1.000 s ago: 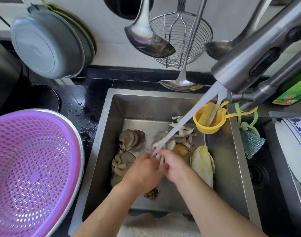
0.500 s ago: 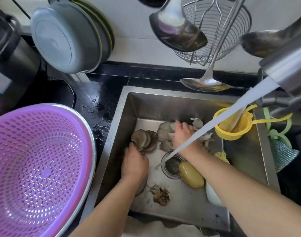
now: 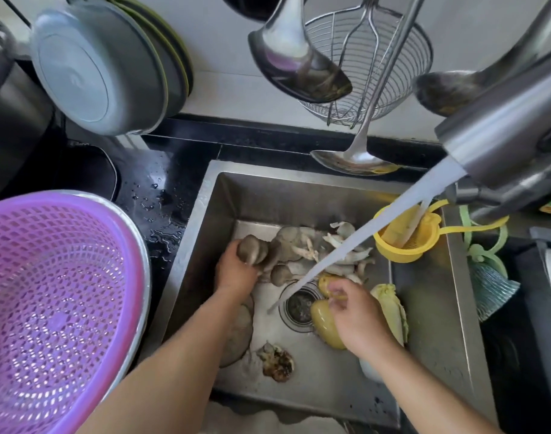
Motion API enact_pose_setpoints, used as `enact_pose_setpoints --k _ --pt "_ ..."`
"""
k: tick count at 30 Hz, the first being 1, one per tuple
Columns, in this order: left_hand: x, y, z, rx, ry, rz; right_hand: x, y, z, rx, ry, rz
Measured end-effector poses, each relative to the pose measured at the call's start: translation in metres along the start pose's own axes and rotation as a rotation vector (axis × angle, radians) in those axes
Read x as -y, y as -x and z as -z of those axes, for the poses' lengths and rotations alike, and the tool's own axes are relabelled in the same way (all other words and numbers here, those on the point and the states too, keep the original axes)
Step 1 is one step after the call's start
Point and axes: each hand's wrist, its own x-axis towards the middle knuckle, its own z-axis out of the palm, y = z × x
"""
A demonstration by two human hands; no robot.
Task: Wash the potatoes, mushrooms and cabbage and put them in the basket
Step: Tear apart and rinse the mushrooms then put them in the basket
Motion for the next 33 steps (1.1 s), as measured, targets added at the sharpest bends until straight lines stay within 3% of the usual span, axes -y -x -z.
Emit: enact_pose_setpoints --k 3,5,8,11,15,20,25,33 --pt "-0.016 0.045 0.007 0.030 0.613 0.273 0.004 0.008 -0.005 0.086 -0.173 -0.122" --pt "-0.020 0.077 0.025 0.177 0.971 0.497 0.008 0.020 -0.010 0.151 -0.327 -0.205" --pt "-0.022 0.121 0.053 0.447 1.196 0.601 0.025 0.044 -0.017 0.241 -0.540 -0.279" --pt "-0.015 0.140 0.066 0.564 1.204 0.570 0.048 0.065 -0.022 0.223 -0.709 -0.300" --pt "-0.004 0.144 0.067 0.487 1.051 0.452 0.073 0.082 -0.031 0.046 -0.537 -0.161" --pt "-0.001 0.151 0.057 0.390 0.795 0.247 0.087 0.073 -0.052 0.153 -0.580 -0.244" --pt "-0.002 0.146 0.053 0.251 0.836 0.353 0.078 0.054 -0.062 0.175 -0.709 -0.351" --pt "-0.003 0.142 0.038 0.136 0.858 0.394 0.071 0.061 -0.075 0.036 -1.036 -0.405"
